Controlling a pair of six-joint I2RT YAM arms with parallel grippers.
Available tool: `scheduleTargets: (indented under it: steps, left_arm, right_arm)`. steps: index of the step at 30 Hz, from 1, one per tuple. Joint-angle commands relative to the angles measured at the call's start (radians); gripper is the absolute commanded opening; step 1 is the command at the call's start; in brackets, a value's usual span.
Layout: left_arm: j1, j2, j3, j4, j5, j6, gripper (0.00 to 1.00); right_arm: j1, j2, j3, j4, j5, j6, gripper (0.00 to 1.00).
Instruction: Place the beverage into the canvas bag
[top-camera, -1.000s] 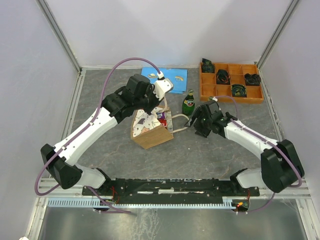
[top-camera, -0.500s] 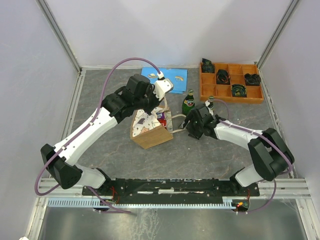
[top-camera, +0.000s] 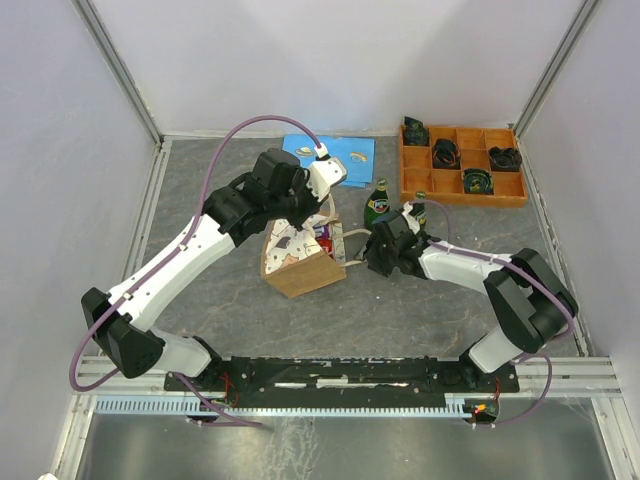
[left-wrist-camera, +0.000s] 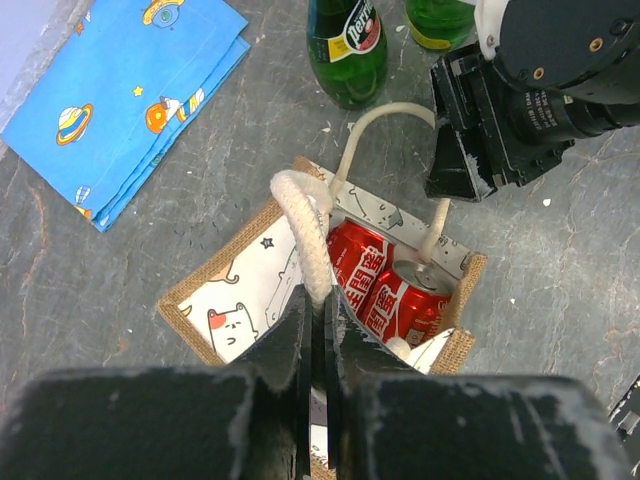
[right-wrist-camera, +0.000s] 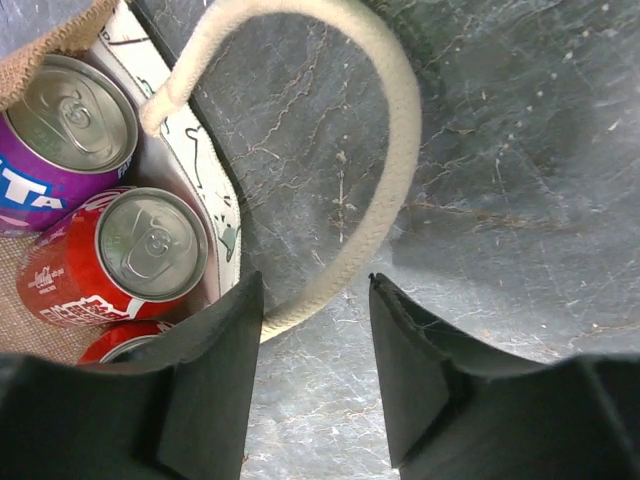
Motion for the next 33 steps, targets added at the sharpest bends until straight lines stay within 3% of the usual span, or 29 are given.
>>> scheduleTargets:
  steps: [1, 10, 11, 33]
  left_arm:
    - [0.012, -0.041, 0.017, 0.033, 0.002, -0.048, 0.03]
    - [0.012, -0.052, 0.018, 0.035, -0.005, -0.047, 0.03]
    - [0.012, -0.056, 0.015, 0.035, -0.006, -0.048, 0.03]
    - [0.063, -0.142, -0.045, 0.020, -0.092, -0.025, 0.03]
  right_arm:
    - [0.014, 0.014, 0.051, 0.043, 0.019, -0.001, 0.49]
    - [0.030, -0.017, 0.075, 0.011, 0.021, -0.030, 0.02]
    - [0.031, -0.022, 0.076, 0.004, 0.023, -0.030, 0.00]
    - [0.099, -0.213, 0.179, -0.218, 0.177, -0.111, 0.00]
